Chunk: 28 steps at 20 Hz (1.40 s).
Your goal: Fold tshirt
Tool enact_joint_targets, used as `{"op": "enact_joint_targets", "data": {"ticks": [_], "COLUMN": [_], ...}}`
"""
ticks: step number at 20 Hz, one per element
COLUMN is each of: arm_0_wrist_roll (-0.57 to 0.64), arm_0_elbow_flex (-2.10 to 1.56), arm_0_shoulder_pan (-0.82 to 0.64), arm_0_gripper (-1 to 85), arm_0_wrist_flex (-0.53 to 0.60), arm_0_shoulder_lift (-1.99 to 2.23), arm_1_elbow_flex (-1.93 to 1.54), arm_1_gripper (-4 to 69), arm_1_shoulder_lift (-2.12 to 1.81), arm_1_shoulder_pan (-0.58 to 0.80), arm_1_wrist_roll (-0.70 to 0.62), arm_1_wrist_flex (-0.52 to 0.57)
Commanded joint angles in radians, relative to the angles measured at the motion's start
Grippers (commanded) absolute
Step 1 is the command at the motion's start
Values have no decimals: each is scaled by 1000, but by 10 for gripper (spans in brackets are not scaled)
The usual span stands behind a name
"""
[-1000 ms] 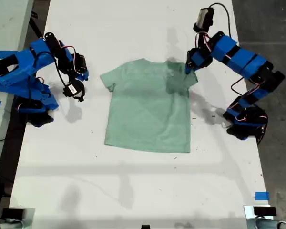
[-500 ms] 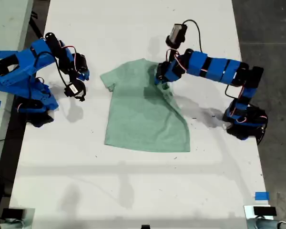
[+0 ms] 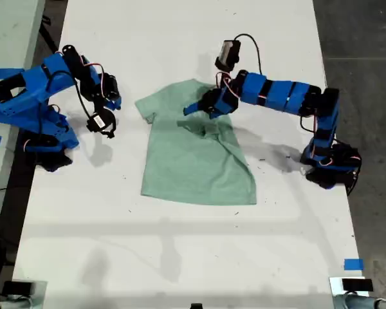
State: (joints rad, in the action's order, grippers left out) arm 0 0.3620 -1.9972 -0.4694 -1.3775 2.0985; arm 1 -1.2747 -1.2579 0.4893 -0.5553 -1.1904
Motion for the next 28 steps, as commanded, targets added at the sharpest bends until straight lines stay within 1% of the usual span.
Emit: {"op": "enact_joint_targets", "data": {"ticks": [1, 3, 6, 9, 12, 13, 15, 16, 17, 19, 22, 24, 28], "arm_0_wrist_roll": [-9, -9, -9, -5, 12, 34, 100, 126, 155, 204, 247, 285, 325], "arm_0_elbow_flex": [43, 52, 66, 89, 141, 173, 262, 293, 328, 405, 423, 417, 416], "arm_0_shoulder_pan": [18, 20, 26, 25, 14, 6, -11, -23, -35, -67, -104, -127, -163], "arm_0_gripper": [0, 0, 0, 0, 8, 38, 231, 271, 292, 308, 316, 318, 323], "arm_0_wrist_flex": [6, 6, 11, 12, 2, -8, -34, -34, -38, -69, -37, 15, 132], "arm_0_shoulder_lift": [-6, -18, -44, -78, -132, -160, -222, -239, -253, -285, -342, -414, -588], "arm_1_elbow_flex": [69, 5, -187, -379, -508, -538, -586, -598, -611, -630, -660, -667, -667], "arm_1_gripper": [301, 279, 246, 193, 171, 167, 157, 154, 151, 143, 141, 143, 143], "arm_1_shoulder_lift": [-288, -468, -710, -870, -950, -969, -1000, -1012, -1029, -1068, -1108, -1108, -1108], "arm_1_shoulder_pan": [-14, 6, 40, 41, 26, 18, 9, 6, 3, 0, 0, -2, -11], "arm_1_wrist_roll": [-48, -66, -75, -49, -11, -2, 17, 23, 28, 34, 41, 43, 46], "arm_1_wrist_flex": [-115, -190, -253, -256, -222, -209, -189, -187, -187, -189, -193, -193, -195]}}
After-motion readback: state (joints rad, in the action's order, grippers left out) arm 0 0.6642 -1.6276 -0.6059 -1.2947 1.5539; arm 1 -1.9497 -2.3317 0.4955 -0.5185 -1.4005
